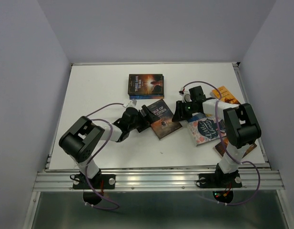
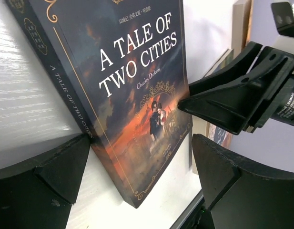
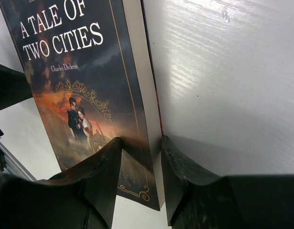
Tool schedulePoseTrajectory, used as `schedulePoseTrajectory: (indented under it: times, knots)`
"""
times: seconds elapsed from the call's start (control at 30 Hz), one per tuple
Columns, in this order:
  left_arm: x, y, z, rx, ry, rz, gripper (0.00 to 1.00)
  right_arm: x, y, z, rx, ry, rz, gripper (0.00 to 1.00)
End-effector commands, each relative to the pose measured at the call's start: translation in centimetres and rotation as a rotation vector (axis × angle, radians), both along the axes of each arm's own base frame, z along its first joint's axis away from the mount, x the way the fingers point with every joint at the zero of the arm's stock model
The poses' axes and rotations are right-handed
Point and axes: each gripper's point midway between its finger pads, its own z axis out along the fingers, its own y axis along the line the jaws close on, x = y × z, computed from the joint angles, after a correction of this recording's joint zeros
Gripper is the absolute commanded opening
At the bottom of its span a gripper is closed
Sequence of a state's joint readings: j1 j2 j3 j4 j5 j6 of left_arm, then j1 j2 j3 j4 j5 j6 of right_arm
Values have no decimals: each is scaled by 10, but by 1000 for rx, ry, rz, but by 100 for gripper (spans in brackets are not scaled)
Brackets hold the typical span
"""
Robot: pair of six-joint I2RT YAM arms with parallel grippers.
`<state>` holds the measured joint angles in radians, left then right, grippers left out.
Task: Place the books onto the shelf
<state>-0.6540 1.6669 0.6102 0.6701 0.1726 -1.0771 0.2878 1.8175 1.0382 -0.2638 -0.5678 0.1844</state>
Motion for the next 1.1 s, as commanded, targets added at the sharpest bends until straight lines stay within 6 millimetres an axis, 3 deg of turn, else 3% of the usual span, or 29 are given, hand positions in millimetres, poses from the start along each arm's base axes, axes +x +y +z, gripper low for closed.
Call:
schedulePoseTrajectory:
  times: [0.0,0.2,0.37,0.4,0.53,0.97,1.07]
  knots:
    - [-25,-65,125,-425,-309,-234,99,-92,47,-9,113,302,168,28]
    - [-42,-66,151,-535,-405,-302,99,-89,52,-4,145,293,157,26]
    - [-41,-73,169,-491,-480,-315,99,-86,54,0,159,268,145,25]
    - [-40,-76,159,-456,-450,-318,99,-85,54,1,161,262,140,24]
    - [-40,-82,155,-458,-432,-350,99,-81,56,9,180,236,141,24]
    - [-57,-106,167,-519,-489,-522,98,-74,62,12,206,208,141,29]
    - [-53,-111,152,-454,-440,-531,98,-71,60,9,188,200,127,33]
